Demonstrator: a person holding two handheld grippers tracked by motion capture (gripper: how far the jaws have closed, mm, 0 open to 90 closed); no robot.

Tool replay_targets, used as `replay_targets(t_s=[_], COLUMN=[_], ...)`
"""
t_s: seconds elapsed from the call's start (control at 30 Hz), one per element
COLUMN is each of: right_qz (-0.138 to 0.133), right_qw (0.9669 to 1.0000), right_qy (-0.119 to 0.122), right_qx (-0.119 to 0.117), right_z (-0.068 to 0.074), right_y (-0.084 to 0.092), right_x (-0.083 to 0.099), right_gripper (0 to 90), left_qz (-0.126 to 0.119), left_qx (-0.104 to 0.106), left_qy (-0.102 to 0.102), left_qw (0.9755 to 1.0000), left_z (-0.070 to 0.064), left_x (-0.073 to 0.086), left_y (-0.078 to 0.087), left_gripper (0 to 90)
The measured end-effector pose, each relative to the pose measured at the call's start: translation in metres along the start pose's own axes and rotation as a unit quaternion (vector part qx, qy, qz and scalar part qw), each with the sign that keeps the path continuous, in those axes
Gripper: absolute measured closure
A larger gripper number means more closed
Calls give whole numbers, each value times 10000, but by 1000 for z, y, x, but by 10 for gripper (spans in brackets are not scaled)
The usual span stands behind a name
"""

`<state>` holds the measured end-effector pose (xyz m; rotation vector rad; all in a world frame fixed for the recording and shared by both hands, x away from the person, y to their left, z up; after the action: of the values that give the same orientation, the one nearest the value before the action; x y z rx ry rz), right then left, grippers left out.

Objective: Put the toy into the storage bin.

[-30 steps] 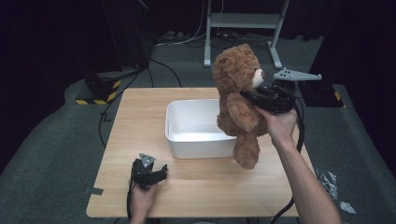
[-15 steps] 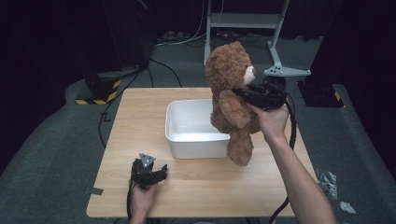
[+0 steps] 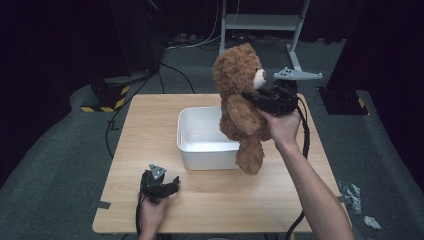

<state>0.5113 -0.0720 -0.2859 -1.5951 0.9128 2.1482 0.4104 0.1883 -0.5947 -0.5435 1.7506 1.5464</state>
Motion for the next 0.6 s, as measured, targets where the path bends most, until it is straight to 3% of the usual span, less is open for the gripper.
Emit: replay_targets(t_s=[0.6], right_qz=[100], right_qw=[9999], right_qy=[47], right_qx=[-49], right_z=[8], right_y=[-20], right_x=[-5], right_gripper=[694], left_qz=[18], left_qx=[-34], left_qy=[-2], left_qw=[10000], left_z=[1], left_x=[0], left_y=[0], left_gripper=[251])
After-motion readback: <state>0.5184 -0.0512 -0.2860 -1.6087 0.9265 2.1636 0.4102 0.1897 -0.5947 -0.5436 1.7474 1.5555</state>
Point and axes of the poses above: each handheld gripper's, and its own axes: y roughly backward along the jaws, x roughly out of its underside, z roughly to its left, the point moved 10 cm from there along -y, roughly forward along the jaws
